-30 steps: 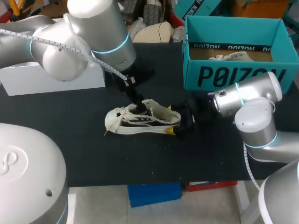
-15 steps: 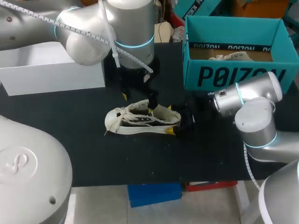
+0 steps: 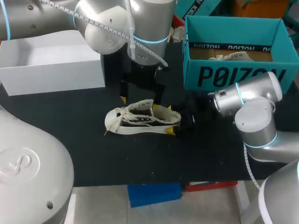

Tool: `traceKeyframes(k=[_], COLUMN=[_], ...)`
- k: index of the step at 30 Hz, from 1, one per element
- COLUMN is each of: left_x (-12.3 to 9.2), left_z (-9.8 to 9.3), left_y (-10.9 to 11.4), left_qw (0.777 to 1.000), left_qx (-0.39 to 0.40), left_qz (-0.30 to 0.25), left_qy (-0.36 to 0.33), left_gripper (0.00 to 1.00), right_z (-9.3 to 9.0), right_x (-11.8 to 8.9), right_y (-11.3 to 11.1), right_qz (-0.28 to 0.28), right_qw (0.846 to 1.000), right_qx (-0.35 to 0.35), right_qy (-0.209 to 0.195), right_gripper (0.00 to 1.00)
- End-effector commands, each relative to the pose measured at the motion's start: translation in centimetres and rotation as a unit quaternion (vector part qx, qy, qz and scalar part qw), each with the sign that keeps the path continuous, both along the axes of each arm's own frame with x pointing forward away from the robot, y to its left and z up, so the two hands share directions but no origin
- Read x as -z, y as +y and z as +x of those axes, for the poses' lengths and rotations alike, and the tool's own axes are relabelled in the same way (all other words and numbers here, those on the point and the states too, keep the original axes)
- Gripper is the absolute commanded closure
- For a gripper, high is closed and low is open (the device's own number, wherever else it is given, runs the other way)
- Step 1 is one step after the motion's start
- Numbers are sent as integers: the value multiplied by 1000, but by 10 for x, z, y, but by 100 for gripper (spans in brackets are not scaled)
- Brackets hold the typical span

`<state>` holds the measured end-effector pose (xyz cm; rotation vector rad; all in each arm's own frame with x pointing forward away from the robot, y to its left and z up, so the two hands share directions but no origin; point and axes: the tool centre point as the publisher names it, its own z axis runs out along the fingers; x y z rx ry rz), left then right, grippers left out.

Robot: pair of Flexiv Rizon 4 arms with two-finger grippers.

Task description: Take the shoe out of the shoebox, open the shoe tongue, remove and reinsert the insole, then place the shoe into the shoebox

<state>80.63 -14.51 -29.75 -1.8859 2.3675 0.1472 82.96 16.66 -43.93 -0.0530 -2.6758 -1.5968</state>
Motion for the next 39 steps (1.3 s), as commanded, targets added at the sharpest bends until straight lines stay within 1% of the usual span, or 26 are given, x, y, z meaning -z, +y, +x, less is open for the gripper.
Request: traceKeyframes(k=[1, 8, 11, 17, 21, 26, 27, 39], left_x=[4, 16, 21, 40, 52, 61, 62, 62], left_z=[-5, -1, 1, 3, 6, 13, 13, 12], left_y=[-13, -20, -24, -32, -33, -31, -30, -8], left_qw=[999, 997, 995, 990, 987, 982, 983, 974], left_qx=[6, -6, -13, -35, -44, -62, -60, -70], left_qz=[29, 52, 78, 130, 146, 173, 170, 210], left_qy=[-27, -49, -62, -53, -46, -35, -34, -45], left_gripper=[0, 0, 0, 0, 0, 0, 0, 0], right_z=[1, 1, 1, 1, 1, 1, 1, 1], right_x=[4, 4, 4, 4, 4, 4, 4, 4], right_y=[2, 2, 2, 2, 2, 2, 2, 2], right_qz=[-1, -1, -1, -1, -1, -1, -1, -1], right_qw=[1000, 1000, 1000, 1000, 1000, 1000, 1000, 1000], right_qx=[1, 1, 1, 1, 1, 1, 1, 1], right_qy=[0, 0, 0, 0, 0, 0, 0, 0], right_gripper=[100, 100, 100, 100, 100, 100, 100, 100])
